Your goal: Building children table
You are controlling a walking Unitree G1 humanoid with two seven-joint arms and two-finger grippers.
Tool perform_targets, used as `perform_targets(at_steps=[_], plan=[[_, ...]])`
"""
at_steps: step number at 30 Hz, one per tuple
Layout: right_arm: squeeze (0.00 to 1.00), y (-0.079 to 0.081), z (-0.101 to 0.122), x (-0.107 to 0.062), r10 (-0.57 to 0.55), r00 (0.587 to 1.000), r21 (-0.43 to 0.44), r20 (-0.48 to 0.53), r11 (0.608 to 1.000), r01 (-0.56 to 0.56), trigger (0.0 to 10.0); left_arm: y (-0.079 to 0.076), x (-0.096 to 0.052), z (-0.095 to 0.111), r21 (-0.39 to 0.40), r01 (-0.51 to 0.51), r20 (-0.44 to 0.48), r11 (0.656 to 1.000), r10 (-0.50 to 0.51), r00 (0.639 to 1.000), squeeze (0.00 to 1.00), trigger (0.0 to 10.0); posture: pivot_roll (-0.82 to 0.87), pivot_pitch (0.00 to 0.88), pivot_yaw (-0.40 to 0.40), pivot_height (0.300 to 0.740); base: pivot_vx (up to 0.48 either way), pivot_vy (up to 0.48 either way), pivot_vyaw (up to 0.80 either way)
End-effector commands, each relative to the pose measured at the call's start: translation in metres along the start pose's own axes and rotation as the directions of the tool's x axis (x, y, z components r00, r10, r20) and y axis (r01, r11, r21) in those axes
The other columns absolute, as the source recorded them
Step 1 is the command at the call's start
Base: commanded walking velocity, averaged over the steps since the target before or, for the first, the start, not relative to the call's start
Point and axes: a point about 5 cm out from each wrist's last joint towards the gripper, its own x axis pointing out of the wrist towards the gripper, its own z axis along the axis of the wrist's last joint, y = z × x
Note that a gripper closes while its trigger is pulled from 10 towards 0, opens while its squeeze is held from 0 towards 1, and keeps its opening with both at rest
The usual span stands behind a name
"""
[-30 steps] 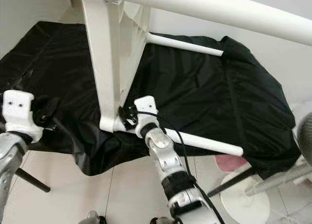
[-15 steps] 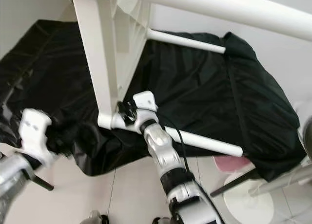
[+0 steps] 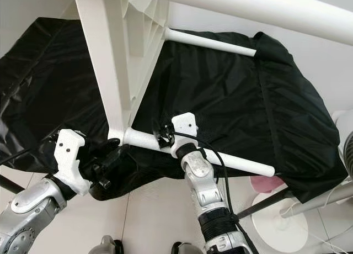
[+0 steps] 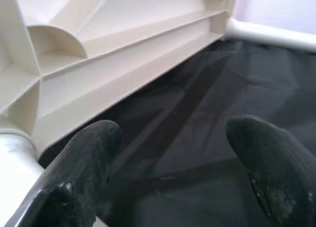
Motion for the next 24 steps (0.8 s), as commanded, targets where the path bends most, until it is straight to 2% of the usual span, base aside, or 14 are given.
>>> perform_targets(at_steps=[1, 7, 9, 15, 16, 18, 24], plan=[[0.0, -0.01, 0.002, -0.007, -0.038, 0.999, 0.012, -0.002, 0.999, 0.038, 10.0, -0.007, 0.004, 0.004, -0.017, 0.012, 0.024, 1.0, -0.011, 1.0, 1.0, 10.0, 0.11, 0.117, -0.062, 0.74, 0.0, 0.0, 0.0], [0.0, -0.022, 0.005, -0.015, -0.076, 0.997, -0.003, -0.006, 0.997, 0.076, 10.0, -0.01, 0.01, 0.01, 0.005, 0.007, 0.053, 1.0, -0.007, 0.999, 1.0, 10.0, 0.1, 0.104, -0.059, 0.74, 0.0, 0.0, 0.0], [0.0, -0.029, 0.006, -0.016, -0.098, 0.995, -0.028, -0.004, 0.995, 0.098, 10.0, -0.006, 0.016, 0.023, -0.004, -0.055, 0.114, 0.998, 0.055, 0.992, 1.0, 10.0, 0.1, 0.103, -0.048, 0.74, 0.0, 0.0, 0.0], [0.0, -0.033, 0.008, -0.016, -0.116, 0.993, -0.034, 0.0, 0.993, 0.116, 10.0, -0.004, 0.02, 0.031, 0.043, -0.126, 0.144, 0.991, 0.118, 0.982, 1.0, 10.0, 0.1, 0.103, -0.046, 0.74, 0.0, 0.0, 0.0], [0.0, -0.034, 0.01, -0.016, -0.119, 0.993, -0.033, -0.003, 0.992, 0.119, 10.0, -0.001, 0.02, 0.033, 0.076, -0.153, 0.139, 0.985, 0.142, 0.98, 1.0, 10.0, 0.1, 0.106, -0.048, 0.74, 0.0, 0.0, 0.0], [0.0, -0.034, 0.011, -0.017, -0.123, 0.992, -0.035, -0.005, 0.992, 0.123, 10.0, -0.001, 0.019, 0.036, 0.072, -0.151, 0.146, 0.986, 0.14, 0.979, 1.0, 10.0, 0.11, 0.111, -0.052, 0.74, 0.0, 0.0, 0.0], [0.0, -0.042, 0.012, -0.018, -0.137, 0.99, -0.048, -0.021, 0.99, 0.136, 10.0, -0.003, 0.009, 0.039, 0.141, -0.153, 0.125, 0.978, 0.136, 0.983, 1.0, 10.0, 0.12, 0.113, -0.059, 0.74, 0.0, 0.0, 0.0]])
